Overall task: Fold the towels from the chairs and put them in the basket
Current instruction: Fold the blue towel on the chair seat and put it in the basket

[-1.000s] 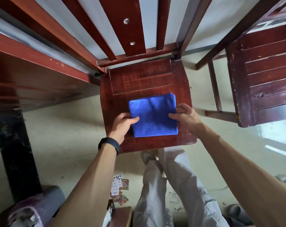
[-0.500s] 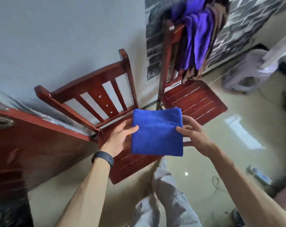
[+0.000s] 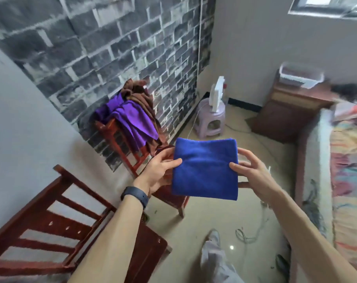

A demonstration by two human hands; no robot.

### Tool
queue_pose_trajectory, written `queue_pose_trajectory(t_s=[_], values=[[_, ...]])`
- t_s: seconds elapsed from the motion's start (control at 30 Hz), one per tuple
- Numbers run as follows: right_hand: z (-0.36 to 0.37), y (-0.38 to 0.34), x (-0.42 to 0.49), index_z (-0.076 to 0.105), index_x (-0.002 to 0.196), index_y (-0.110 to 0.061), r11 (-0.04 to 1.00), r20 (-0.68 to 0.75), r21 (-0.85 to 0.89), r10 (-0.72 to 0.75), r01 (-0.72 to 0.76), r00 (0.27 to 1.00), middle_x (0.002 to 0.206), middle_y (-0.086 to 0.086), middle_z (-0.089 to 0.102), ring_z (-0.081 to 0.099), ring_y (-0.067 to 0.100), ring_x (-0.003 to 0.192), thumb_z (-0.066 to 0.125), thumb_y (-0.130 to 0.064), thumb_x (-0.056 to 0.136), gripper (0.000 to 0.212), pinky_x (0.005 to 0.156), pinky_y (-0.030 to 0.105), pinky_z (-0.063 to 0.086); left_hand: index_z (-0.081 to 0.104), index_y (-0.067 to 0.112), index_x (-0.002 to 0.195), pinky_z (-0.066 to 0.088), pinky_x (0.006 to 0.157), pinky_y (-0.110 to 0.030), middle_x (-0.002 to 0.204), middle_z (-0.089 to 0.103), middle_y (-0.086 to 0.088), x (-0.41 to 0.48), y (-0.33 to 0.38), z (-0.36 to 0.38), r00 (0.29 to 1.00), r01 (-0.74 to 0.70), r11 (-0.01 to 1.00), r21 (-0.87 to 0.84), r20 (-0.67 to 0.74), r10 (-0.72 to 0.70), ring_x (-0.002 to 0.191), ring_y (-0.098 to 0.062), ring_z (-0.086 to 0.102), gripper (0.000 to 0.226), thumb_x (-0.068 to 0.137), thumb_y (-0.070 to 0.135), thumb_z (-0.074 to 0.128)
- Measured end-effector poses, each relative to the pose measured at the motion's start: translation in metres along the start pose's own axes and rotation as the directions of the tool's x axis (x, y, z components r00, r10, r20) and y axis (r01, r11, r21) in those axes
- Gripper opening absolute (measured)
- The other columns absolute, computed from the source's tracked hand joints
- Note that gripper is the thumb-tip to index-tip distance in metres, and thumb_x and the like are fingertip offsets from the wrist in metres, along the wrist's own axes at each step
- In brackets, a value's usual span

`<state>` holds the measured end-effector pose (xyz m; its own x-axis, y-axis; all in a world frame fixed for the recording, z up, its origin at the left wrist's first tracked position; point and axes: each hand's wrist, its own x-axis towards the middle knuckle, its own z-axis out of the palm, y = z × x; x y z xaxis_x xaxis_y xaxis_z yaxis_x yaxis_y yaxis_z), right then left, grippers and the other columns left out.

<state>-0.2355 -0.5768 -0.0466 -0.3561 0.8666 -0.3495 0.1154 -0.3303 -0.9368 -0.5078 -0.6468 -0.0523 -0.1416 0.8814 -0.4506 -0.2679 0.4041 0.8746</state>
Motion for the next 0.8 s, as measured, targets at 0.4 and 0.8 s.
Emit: queue_pose_trajectory(t_s=[0.4,0.8], values=[[-0.2,-0.087,0.159,0.062,0.127,-0.035,0.984,-0.256,0.107,-0.112,0.143,0.96,0.105,0.007,0.075,0.074,0.025,0.096,0.068,-0.012,0.094,0.041,0.065,0.043,0.06,0.064,0.033,0.122,0.055,0.071,-0.039,0.109,0.073,0.003,0.252,0.123,0.187,0.966,-0.008,0.997,0.08,0.259,-0.013,0.092,-0.021,0.068,0.037,0.09,0.015,0.07],[-0.366,-0.156,0.329,0.064,0.124,-0.037,0.973,-0.413,0.177,-0.066,0.151,0.908,0.103,0.012,0.074,0.074,0.027,0.093,0.071,-0.013,0.092,0.041,0.06,0.038,0.059,0.062,0.02,0.122,0.057,0.056,-0.031,0.1,0.075,-0.006,0.47,0.215,0.344,0.929,0.038,0.997,0.07,0.366,-0.061,0.076,-0.018,0.073,0.033,0.092,0.008,0.065]])
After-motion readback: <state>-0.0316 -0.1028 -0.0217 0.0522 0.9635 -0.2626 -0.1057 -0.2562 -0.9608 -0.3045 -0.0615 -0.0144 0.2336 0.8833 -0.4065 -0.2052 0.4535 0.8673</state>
